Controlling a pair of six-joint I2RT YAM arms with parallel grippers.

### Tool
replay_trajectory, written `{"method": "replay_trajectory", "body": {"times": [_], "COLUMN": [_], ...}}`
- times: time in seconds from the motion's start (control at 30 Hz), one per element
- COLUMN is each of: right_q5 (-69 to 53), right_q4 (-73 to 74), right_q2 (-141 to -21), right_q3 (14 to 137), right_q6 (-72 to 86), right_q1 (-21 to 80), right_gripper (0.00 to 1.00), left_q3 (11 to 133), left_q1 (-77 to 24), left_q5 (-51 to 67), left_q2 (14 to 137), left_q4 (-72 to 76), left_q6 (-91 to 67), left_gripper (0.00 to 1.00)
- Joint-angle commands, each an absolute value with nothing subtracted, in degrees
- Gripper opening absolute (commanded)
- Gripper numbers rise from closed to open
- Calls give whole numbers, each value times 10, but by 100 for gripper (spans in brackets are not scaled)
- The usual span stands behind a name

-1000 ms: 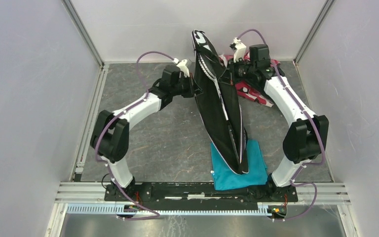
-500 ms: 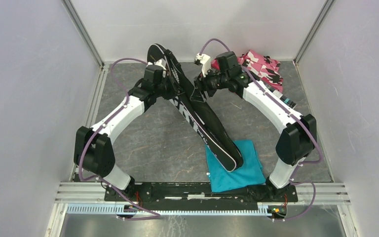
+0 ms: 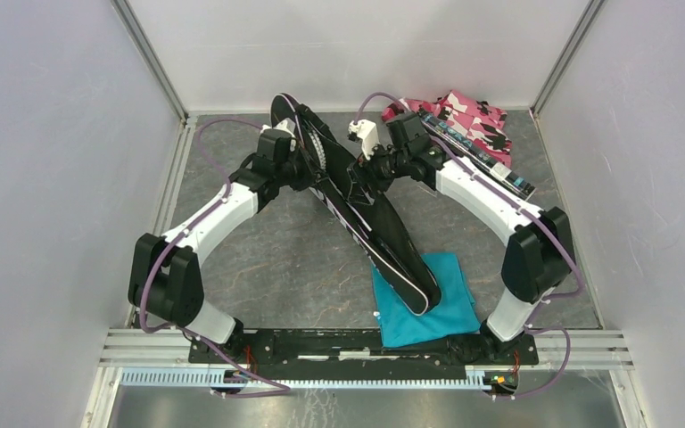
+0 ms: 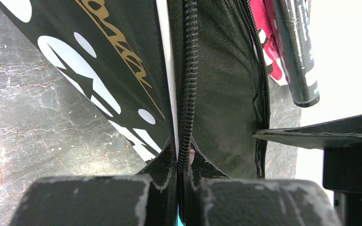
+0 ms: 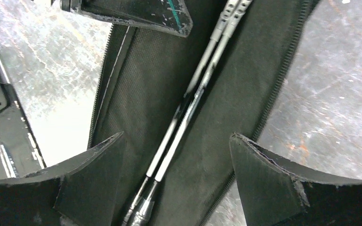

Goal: Pack up the badminton gear

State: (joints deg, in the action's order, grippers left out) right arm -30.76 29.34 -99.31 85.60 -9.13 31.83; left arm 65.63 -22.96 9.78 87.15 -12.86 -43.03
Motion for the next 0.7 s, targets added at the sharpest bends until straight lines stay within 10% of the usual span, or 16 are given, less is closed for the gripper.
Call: {"method": "replay_trajectory", "body": {"times": [0.0,0.67], "right_q5": [-235,-190], "right_q4": [275,278], "right_q2": [-922,-964], "right_q3": [849,812], "right_q6": [-130,-150], "right_q1": [318,318], "right_gripper": [85,66], "left_q3": [649,599], "left_q1": [-228,-228], "left_q5": [106,106], "left_q2": [836,812], "left_q4": [-56,-5], "left_q6": [-437,-429], "left_gripper": [2,2]}}
